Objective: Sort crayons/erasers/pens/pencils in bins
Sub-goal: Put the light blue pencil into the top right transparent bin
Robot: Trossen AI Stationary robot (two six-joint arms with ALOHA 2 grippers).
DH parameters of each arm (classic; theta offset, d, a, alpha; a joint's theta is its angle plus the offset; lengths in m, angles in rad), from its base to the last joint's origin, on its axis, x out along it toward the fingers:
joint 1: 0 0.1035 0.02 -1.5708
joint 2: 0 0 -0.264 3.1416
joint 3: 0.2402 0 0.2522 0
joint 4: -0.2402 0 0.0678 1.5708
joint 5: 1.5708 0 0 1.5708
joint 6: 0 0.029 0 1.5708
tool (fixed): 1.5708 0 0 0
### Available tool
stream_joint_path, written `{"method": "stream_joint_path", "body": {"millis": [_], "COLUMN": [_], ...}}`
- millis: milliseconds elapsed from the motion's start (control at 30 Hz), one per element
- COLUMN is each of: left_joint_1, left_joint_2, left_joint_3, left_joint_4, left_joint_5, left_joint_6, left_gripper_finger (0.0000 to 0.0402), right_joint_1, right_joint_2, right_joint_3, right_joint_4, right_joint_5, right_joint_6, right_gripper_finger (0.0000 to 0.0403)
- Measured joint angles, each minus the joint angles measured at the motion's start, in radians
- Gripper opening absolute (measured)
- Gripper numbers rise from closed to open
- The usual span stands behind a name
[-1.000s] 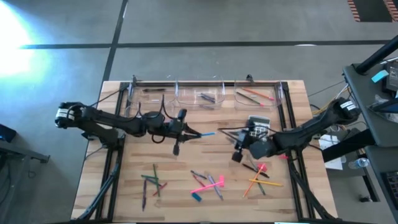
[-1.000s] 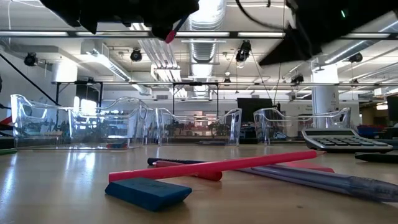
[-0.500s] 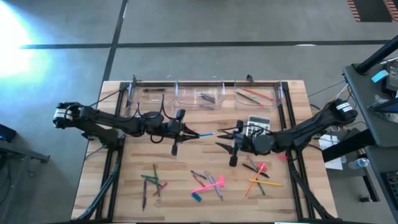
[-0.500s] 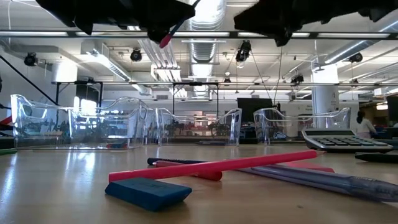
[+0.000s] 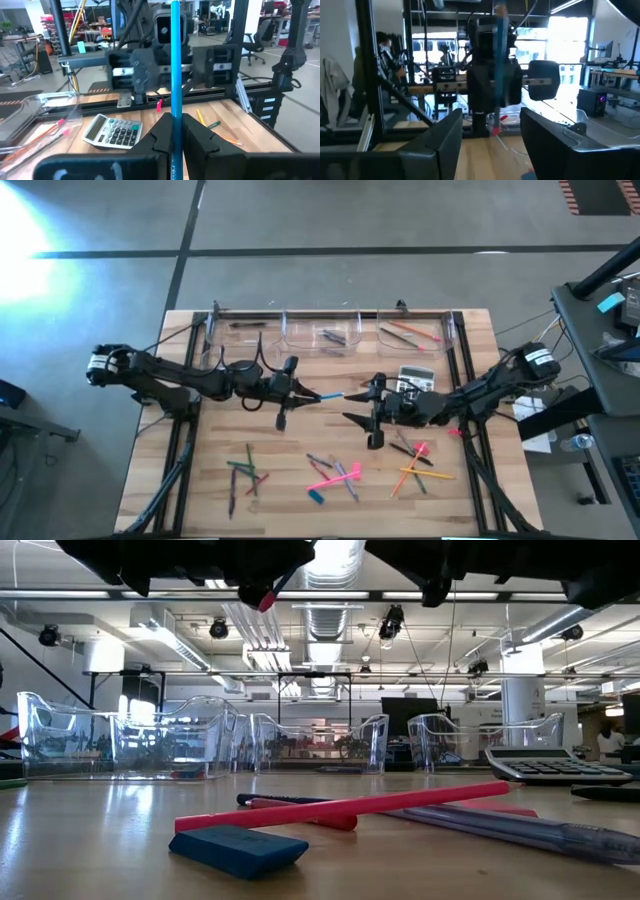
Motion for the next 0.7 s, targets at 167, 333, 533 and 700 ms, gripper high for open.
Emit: {"method": "stream_joint_path", "body": {"millis": [167, 333, 533, 700], "left_joint_1": [-0.013, -0.019, -0.034, -0.04], "left_joint_2": [0.02, 0.02, 0.02, 0.02], "left_joint_3": [0.001, 0.0, 0.0, 0.0], "left_joint_4": [0.035, 0.034, 0.044, 0.043], "left_joint_5": [0.003, 0.006, 0.007, 0.008], "left_joint_6": [-0.001, -0.002, -0.025, -0.027], "left_gripper_finger": [0.001, 0.001, 0.0011, 0.0011], "right_joint_1": [-0.017, -0.016, -0.019, -0.02], "right_joint_2": [0.076, 0.115, 0.139, 0.165], "right_joint_3": [0.033, 0.091, 0.146, 0.182], "right_joint_4": [0.067, 0.116, 0.108, 0.107], "right_joint_5": [-0.03, -0.072, -0.07, -0.071], "right_joint_6": [0.005, 0.001, -0.038, -0.061], "right_gripper_finger": [0.019, 0.0182, 0.0169, 0.0168]}}
